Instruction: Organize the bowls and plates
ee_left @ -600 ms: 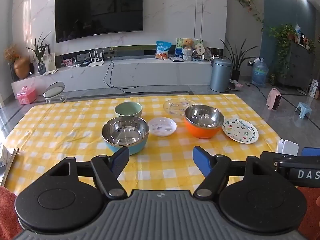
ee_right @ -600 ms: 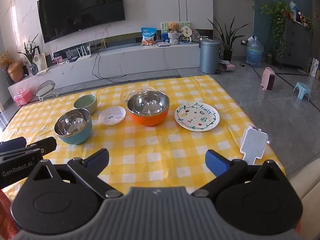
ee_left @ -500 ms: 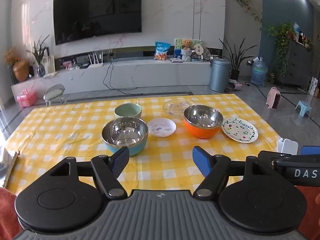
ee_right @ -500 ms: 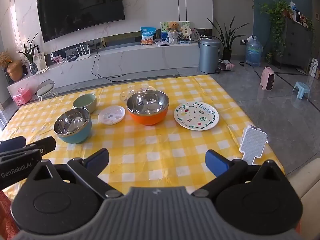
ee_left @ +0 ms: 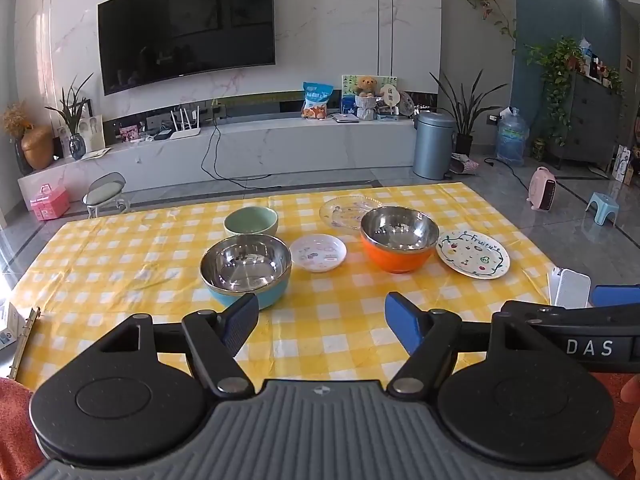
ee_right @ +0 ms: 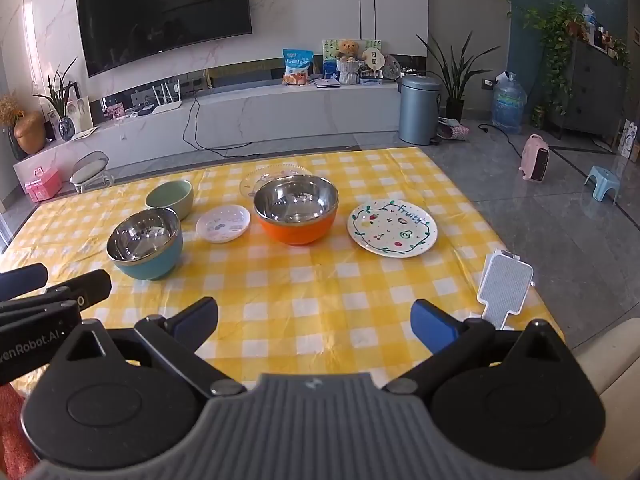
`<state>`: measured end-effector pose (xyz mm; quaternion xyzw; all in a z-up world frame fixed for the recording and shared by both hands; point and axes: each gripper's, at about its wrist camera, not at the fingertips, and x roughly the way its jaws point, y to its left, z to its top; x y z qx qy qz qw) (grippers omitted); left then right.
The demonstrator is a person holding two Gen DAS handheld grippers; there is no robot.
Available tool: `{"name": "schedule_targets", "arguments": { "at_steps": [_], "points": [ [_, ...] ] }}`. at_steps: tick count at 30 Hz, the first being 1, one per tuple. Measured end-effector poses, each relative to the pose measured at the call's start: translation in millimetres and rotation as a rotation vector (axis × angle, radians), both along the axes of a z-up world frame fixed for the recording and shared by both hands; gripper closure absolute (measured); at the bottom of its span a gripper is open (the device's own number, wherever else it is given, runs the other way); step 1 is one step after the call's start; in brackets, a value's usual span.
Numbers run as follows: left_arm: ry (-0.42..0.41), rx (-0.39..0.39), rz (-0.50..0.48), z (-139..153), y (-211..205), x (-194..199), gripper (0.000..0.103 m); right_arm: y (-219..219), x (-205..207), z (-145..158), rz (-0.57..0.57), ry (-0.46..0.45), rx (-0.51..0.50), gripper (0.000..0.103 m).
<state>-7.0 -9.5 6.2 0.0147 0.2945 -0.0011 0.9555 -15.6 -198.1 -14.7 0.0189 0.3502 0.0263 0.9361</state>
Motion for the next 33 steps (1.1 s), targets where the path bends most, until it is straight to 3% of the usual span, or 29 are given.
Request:
{"name": "schedule_targets", "arguments": {
  "at_steps": [33],
  "points": [
    [0.014, -0.012, 0.012, -3.2, 2.6, -0.3, 0.018, 2.2, 2.2, -1.0, 0.005, 0.012, -0.012, 0.003]
  ]
}}
